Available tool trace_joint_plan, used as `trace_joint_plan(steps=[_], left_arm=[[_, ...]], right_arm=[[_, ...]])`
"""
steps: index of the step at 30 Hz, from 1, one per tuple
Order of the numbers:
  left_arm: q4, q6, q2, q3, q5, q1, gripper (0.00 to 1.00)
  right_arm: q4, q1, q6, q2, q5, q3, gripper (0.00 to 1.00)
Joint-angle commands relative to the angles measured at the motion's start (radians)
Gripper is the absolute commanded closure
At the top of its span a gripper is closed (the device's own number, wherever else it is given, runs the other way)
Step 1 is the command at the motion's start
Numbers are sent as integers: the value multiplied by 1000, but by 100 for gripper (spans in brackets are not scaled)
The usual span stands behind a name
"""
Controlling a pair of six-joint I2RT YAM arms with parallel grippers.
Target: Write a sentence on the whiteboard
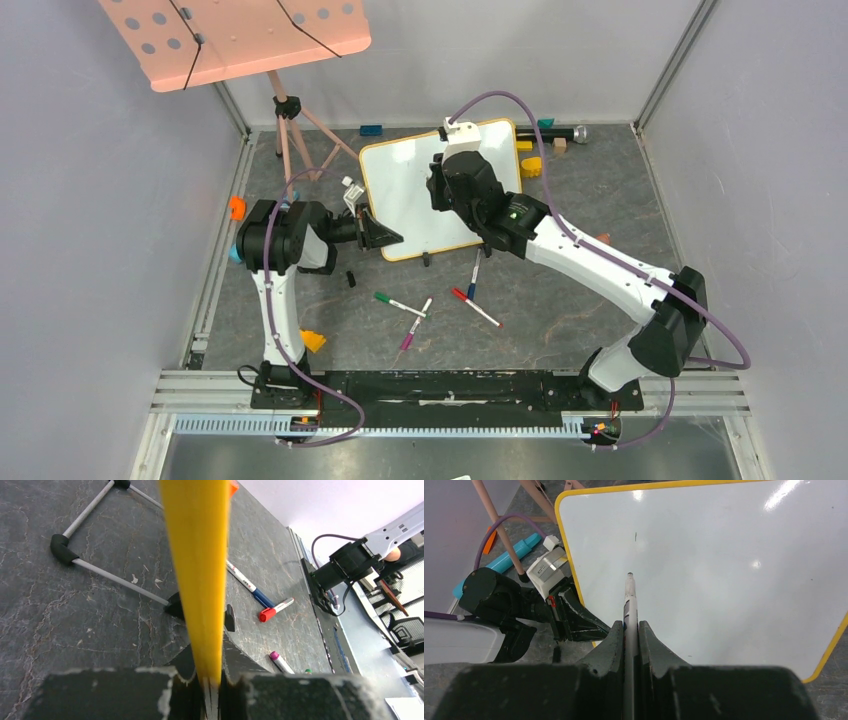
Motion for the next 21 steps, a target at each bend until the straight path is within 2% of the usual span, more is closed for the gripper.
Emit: trace_joint_plan(steps=[1,8,21], left_arm=[[66,31,28,27,9,3,98],[66,18,16,12,2,2,98],[66,3,8,-17,-25,-3,98]], right_arm=[[30,-3,-3,-43,5,-6,100],[35,-3,-2,-7,-30,26,100],[14,11,28,237,-101,286,100]])
